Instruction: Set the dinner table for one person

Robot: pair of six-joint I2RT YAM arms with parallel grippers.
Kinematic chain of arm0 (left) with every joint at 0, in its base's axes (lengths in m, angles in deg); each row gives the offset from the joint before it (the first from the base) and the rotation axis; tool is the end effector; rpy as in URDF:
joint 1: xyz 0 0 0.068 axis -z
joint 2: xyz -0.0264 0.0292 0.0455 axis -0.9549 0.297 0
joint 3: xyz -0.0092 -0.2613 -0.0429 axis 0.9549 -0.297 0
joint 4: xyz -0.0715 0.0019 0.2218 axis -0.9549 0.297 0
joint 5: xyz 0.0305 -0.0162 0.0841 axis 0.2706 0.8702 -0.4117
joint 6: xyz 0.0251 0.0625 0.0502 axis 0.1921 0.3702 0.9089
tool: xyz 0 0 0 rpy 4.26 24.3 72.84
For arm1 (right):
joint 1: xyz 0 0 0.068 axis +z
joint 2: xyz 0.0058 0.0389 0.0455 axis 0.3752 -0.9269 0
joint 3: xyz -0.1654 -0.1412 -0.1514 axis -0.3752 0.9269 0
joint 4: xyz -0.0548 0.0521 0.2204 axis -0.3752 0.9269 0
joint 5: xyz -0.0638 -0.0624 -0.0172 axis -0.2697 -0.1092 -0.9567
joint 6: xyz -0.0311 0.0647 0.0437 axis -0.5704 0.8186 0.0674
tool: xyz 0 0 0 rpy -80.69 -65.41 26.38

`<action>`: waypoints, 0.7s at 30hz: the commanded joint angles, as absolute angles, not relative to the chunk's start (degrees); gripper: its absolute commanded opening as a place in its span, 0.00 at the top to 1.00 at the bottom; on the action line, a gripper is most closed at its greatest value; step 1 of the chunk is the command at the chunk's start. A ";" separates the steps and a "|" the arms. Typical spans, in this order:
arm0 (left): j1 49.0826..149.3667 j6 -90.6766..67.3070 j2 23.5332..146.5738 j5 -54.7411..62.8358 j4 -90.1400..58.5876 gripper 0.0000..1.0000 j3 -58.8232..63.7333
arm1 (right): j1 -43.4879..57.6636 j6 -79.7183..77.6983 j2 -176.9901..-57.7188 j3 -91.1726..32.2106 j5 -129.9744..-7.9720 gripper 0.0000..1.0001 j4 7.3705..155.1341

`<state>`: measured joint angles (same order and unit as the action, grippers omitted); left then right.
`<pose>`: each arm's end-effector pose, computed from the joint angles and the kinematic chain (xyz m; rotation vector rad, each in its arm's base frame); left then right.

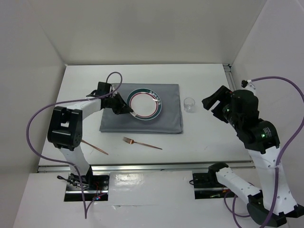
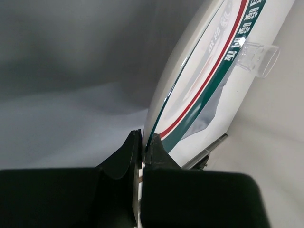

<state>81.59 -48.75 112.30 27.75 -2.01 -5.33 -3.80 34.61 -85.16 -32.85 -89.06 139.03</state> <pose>0.3589 -0.0955 0.1731 -0.6229 2.5122 -1.0979 0.1337 0.0273 0.3967 0.5671 2.0006 0.4313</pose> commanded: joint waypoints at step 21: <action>82.57 -46.60 118.20 18.82 6.89 0.14 4.11 | -9.09 29.18 -106.92 -19.33 -80.41 0.17 124.28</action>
